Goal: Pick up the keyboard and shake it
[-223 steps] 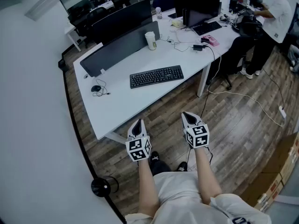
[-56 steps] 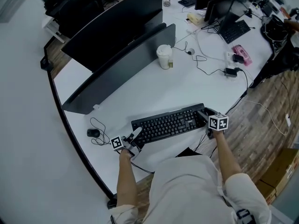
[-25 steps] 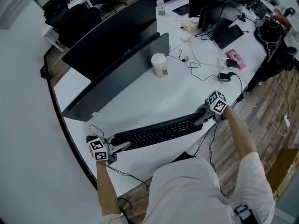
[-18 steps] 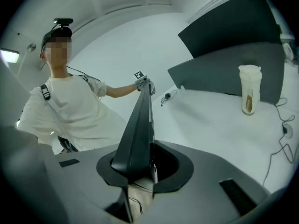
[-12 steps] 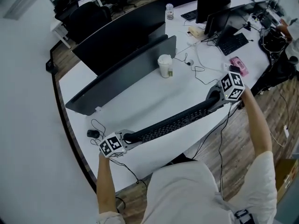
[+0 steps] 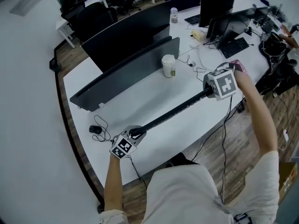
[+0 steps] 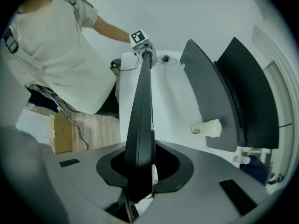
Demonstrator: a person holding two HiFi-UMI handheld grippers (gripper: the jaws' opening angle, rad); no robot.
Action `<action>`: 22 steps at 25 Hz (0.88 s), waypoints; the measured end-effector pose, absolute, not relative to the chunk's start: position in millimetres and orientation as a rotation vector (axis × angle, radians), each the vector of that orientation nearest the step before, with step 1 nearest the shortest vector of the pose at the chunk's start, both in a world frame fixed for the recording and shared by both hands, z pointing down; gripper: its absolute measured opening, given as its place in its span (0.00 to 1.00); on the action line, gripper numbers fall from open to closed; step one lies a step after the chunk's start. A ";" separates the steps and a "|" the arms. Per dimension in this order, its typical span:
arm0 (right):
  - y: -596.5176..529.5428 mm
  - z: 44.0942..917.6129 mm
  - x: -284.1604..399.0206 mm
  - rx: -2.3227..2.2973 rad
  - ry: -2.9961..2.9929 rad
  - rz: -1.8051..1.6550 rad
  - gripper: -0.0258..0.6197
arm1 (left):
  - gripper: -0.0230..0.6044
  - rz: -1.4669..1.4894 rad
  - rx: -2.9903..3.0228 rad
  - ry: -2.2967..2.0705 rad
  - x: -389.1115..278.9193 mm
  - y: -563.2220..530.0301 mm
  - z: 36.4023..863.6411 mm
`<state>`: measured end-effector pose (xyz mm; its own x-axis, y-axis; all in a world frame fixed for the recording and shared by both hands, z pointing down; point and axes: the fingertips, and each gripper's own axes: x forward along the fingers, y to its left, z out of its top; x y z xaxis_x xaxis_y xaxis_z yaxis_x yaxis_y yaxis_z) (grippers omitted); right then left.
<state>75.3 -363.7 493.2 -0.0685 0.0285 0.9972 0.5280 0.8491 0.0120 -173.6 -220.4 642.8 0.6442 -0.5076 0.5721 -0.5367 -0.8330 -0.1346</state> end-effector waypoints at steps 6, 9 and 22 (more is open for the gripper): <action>-375.4 475.1 53.3 -0.283 -1.453 -0.768 0.20 | 0.18 1.091 2.792 -1.313 -192.2 -225.7 645.1; -379.4 457.7 40.9 -0.168 -1.380 -0.962 0.20 | 0.18 1.189 2.758 -1.544 -203.4 -225.5 630.1; -296.7 373.9 -39.8 0.424 -1.320 -1.502 0.23 | 0.18 1.604 2.205 -2.138 -269.1 -179.6 589.9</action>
